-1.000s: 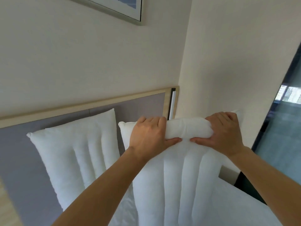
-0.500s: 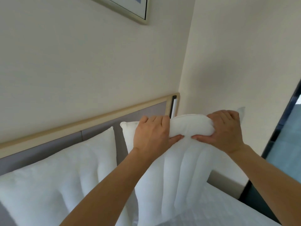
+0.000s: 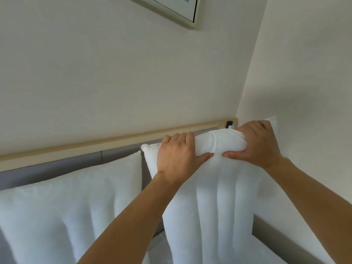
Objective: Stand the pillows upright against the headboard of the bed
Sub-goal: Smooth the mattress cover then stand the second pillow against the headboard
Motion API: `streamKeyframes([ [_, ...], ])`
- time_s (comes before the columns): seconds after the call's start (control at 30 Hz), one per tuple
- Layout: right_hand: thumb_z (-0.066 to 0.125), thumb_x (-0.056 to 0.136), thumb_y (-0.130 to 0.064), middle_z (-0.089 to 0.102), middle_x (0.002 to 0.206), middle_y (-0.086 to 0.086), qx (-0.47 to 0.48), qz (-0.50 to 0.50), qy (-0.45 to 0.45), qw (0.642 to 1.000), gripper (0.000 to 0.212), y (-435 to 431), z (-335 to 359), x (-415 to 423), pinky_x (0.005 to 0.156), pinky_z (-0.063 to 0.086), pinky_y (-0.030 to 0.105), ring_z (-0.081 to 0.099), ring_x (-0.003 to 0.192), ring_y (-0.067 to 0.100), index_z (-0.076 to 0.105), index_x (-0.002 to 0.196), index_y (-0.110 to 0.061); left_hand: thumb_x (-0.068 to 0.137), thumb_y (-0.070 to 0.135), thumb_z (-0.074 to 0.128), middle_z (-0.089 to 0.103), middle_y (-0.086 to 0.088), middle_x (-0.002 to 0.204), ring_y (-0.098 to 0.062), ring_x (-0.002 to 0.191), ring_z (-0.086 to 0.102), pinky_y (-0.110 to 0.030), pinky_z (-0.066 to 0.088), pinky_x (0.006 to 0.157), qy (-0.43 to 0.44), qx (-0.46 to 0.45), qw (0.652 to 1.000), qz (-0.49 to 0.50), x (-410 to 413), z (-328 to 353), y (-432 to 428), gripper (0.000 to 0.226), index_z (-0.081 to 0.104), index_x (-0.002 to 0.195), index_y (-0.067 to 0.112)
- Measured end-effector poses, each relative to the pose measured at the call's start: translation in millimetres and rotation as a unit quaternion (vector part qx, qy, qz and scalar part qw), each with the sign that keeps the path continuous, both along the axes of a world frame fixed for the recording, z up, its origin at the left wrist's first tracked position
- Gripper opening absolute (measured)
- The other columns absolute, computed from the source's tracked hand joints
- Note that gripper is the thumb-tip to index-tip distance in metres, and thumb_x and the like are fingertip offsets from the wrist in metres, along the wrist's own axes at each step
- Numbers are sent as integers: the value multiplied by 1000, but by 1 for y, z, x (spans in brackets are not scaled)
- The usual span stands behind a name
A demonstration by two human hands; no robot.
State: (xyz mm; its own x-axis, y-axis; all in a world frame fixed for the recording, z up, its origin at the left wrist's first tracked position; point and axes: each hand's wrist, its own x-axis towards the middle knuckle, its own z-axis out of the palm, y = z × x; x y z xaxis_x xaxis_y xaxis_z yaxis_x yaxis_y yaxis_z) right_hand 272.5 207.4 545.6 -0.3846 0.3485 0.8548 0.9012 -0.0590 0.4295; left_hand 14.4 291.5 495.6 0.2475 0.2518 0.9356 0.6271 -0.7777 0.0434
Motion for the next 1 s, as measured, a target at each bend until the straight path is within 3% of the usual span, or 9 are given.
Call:
streamKeyframes([
  [0.17, 54, 75, -90, 64, 79, 8, -9, 49, 15, 999, 86, 58, -9, 57, 83, 40, 42, 62, 74, 32, 66, 88, -6, 70, 72, 76, 55, -1, 62, -27, 57, 53, -37, 38, 62, -4, -27, 999, 43, 50, -8, 32, 66, 51, 77, 12],
  [0.33, 64, 71, -87, 64, 79, 7, -5, 98, 24, 995, 84, 123, -27, 108, 82, 42, 44, 63, 74, 32, 65, 86, -4, 65, 72, 79, 55, 0, 64, -26, 58, 54, -35, 35, 62, -13, -49, 995, 83, 97, -16, 69, 70, 34, 78, 20],
  [0.53, 65, 70, -88, 65, 81, 7, -8, 133, 61, 989, 85, 188, -65, 148, 84, 41, 42, 63, 79, 30, 67, 90, -5, 64, 72, 79, 58, 0, 65, -27, 60, 55, -38, 40, 63, 16, -55, 989, 135, 133, -39, 113, 67, 50, 79, 14],
  [1.0, 50, 72, -94, 62, 80, 8, -94, 155, 99, 978, 92, 306, -129, 176, 82, 39, 43, 62, 79, 31, 61, 85, -3, 62, 76, 78, 61, 2, 69, -25, 63, 57, -35, 32, 66, 63, -109, 971, 203, 169, -87, 207, 69, 54, 84, 14],
])
